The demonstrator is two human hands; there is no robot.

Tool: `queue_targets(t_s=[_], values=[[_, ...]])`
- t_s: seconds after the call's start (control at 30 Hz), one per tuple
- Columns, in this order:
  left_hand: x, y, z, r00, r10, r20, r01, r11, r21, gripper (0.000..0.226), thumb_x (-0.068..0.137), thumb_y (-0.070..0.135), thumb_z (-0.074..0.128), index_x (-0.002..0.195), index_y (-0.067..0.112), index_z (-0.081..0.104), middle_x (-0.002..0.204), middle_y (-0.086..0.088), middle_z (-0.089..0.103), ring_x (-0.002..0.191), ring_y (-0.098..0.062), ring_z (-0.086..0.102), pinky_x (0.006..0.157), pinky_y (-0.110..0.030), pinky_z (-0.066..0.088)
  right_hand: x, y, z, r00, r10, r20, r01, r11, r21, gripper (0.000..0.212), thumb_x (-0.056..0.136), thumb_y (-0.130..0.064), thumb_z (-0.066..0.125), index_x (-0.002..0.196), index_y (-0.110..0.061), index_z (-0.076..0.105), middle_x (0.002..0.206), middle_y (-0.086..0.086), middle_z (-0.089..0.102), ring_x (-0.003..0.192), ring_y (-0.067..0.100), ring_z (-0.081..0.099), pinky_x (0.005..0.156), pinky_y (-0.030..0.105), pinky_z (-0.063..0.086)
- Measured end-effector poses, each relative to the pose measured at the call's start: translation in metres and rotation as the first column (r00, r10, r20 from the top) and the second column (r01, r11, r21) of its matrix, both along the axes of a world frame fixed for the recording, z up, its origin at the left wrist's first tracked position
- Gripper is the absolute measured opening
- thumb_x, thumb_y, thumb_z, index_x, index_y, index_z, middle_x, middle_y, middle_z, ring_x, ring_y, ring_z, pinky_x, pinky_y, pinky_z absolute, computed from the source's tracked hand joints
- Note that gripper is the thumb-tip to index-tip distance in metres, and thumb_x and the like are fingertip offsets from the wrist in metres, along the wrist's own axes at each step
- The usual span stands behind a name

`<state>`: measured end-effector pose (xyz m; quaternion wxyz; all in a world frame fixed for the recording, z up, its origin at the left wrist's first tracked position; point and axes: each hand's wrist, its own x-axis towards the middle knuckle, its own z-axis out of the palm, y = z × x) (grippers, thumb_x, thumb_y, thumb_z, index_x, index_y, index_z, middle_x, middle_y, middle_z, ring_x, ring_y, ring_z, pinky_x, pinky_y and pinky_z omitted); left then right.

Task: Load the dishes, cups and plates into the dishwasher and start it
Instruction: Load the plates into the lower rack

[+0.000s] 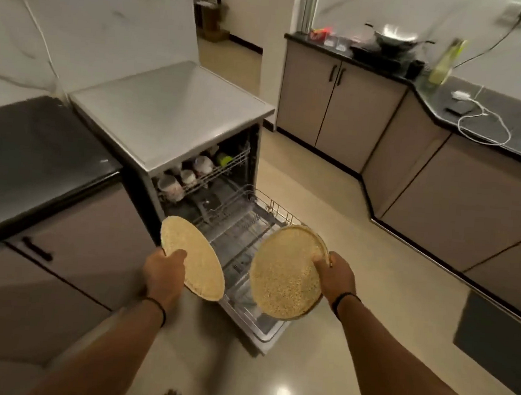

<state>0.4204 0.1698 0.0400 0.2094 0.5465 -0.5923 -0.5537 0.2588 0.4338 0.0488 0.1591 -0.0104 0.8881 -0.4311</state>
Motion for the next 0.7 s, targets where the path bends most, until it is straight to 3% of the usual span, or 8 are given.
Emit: queue_targets(t_s=[0.1, 0.33, 0.47, 0.57, 0.7], values=[[-0.022, 0.043, -0.02, 0.997, -0.051, 0.06, 0.05, 0.999, 0.013, 0.005, 0.089, 0.015, 0.063, 0.091, 0.012, 0.06, 0.09, -0.01, 0.067, 0.079, -0.026, 0.06, 0.073, -0.039, 0.05, -0.029, 0.04, -0.02, 0.998, -0.07, 0.004, 0.069, 0.996, 0.064, 0.012, 0.094, -0.027, 0.054, 0.086, -0.018, 0.054, 0.09, 0.006, 0.059, 0.086, 0.029, 0.055, 0.069, 0.032, 0.039], [-0.072, 0.056, -0.08, 0.956, -0.064, 0.288, 0.048, 0.997, 0.063, 0.04, 0.092, 0.027, 0.056, 0.125, 0.005, 0.055, 0.117, -0.016, 0.062, 0.096, -0.031, 0.057, 0.078, -0.037, 0.044, -0.092, 0.042, -0.052, 0.997, 0.008, -0.08, 0.009, 0.978, 0.21, 0.017, 0.101, -0.027, 0.044, 0.092, -0.013, 0.044, 0.082, 0.008, 0.056, 0.075, 0.029, 0.053, 0.061, 0.032, 0.037], [-0.112, 0.056, -0.106, 0.957, -0.035, 0.288, 0.01, 0.996, 0.09, 0.025, 0.091, 0.025, 0.056, 0.108, 0.008, 0.061, 0.105, -0.014, 0.066, 0.085, -0.028, 0.059, 0.075, -0.039, 0.05, -0.14, 0.012, -0.062, 0.984, 0.133, -0.123, -0.092, 0.952, 0.292, 0.012, 0.101, -0.026, 0.043, 0.096, -0.015, 0.043, 0.083, 0.009, 0.056, 0.075, 0.03, 0.053, 0.063, 0.033, 0.039], [-0.142, 0.061, -0.114, 0.946, -0.049, 0.32, 0.009, 0.992, 0.126, 0.026, 0.09, 0.022, 0.054, 0.109, 0.006, 0.061, 0.095, -0.009, 0.064, 0.079, -0.026, 0.059, 0.059, -0.031, 0.042, -0.174, -0.008, -0.071, 0.971, 0.209, -0.114, -0.162, 0.931, 0.326, 0.008, 0.1, -0.023, 0.043, 0.101, -0.015, 0.044, 0.083, 0.009, 0.056, 0.075, 0.031, 0.053, 0.063, 0.034, 0.039], [-0.188, 0.051, -0.116, 0.939, -0.092, 0.331, 0.051, 0.99, 0.129, 0.014, 0.092, 0.02, 0.05, 0.105, 0.017, 0.053, 0.09, -0.002, 0.058, 0.078, -0.022, 0.057, 0.057, -0.028, 0.038, -0.221, -0.042, -0.082, 0.93, 0.342, -0.134, -0.273, 0.888, 0.37, 0.011, 0.1, -0.021, 0.043, 0.108, -0.015, 0.046, 0.08, 0.007, 0.055, 0.071, 0.029, 0.051, 0.064, 0.033, 0.04]])
